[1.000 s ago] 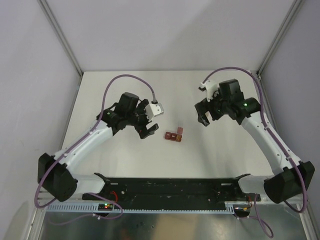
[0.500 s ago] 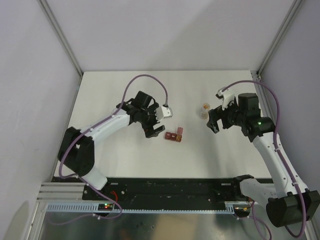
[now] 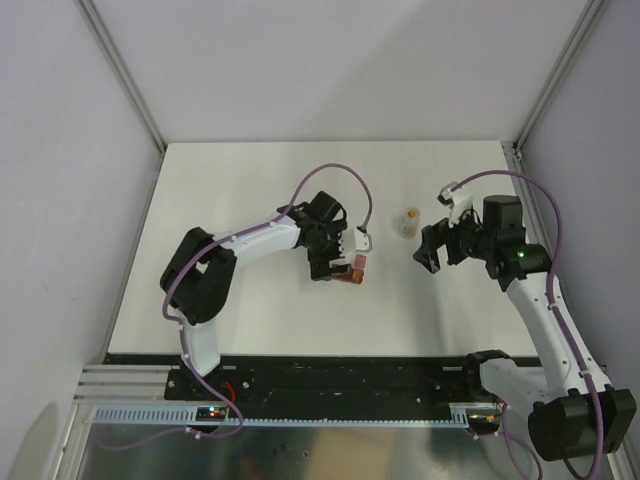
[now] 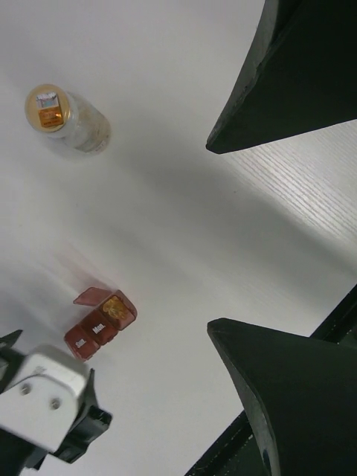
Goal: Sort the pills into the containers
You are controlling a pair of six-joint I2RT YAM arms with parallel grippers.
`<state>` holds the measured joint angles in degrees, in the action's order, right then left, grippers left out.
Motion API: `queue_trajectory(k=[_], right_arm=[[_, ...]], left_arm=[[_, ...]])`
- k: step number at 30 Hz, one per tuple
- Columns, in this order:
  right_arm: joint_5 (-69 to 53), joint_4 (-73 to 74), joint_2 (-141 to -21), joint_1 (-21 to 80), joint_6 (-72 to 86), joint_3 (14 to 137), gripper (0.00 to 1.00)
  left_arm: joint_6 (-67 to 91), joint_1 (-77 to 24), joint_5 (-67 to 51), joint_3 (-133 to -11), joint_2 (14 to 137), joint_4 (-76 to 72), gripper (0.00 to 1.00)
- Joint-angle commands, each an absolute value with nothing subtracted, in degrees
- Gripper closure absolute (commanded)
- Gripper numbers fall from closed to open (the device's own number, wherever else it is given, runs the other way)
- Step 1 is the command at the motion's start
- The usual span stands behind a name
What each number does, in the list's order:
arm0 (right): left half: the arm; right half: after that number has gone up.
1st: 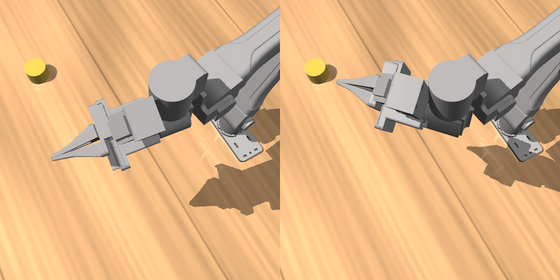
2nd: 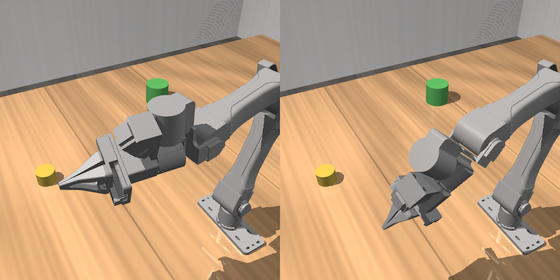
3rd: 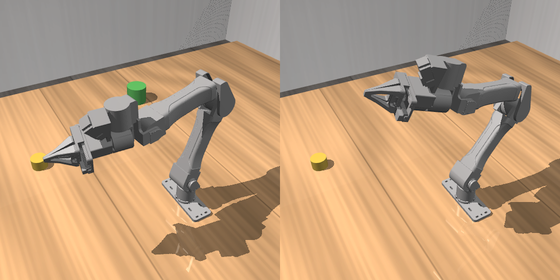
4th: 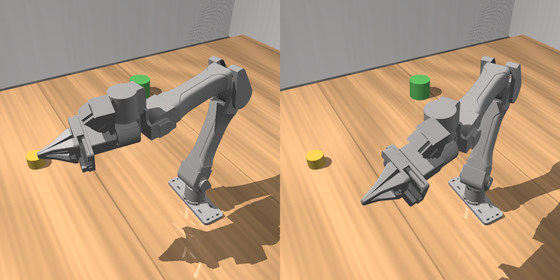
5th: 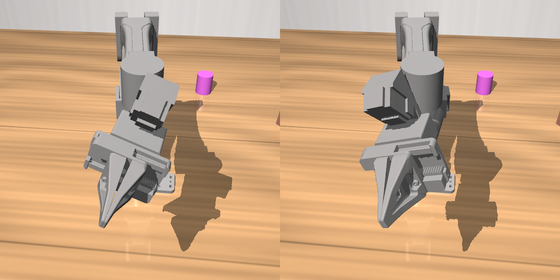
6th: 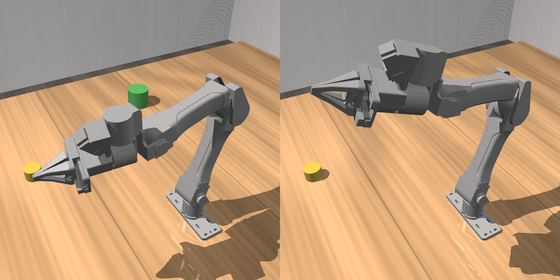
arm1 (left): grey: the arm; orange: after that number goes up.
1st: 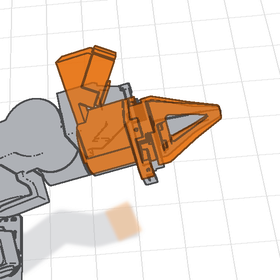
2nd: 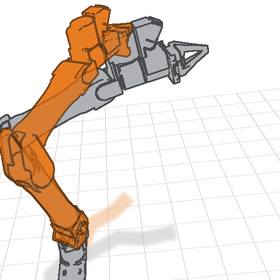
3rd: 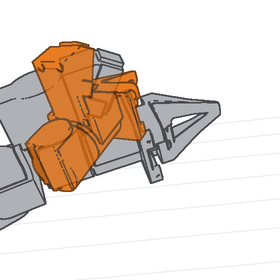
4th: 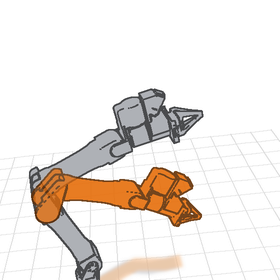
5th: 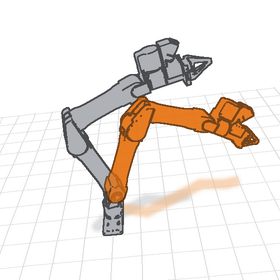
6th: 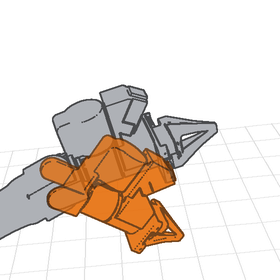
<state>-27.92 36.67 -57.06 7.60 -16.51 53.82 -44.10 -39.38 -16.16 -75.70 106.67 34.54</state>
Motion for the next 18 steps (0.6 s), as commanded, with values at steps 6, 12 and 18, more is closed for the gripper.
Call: queue_trajectory(k=[6,12,18], right_arm=[[-31.66,34.10,-54.15,3.88,-16.51,53.08,0.00],[-33.81,34.72,-54.17,1.78,-16.63,52.83,0.01],[-35.59,35.14,-54.45,0.54,-16.84,52.82,0.01]], left_arm=[[-48.17,-43.07,-13.41,-78.96,111.16,33.84,0.00],[-48.05,-43.88,-12.82,-80.56,113.02,33.85,0.07],[-48.11,-44.32,-12.43,-79.88,113.19,33.87,0.26]])
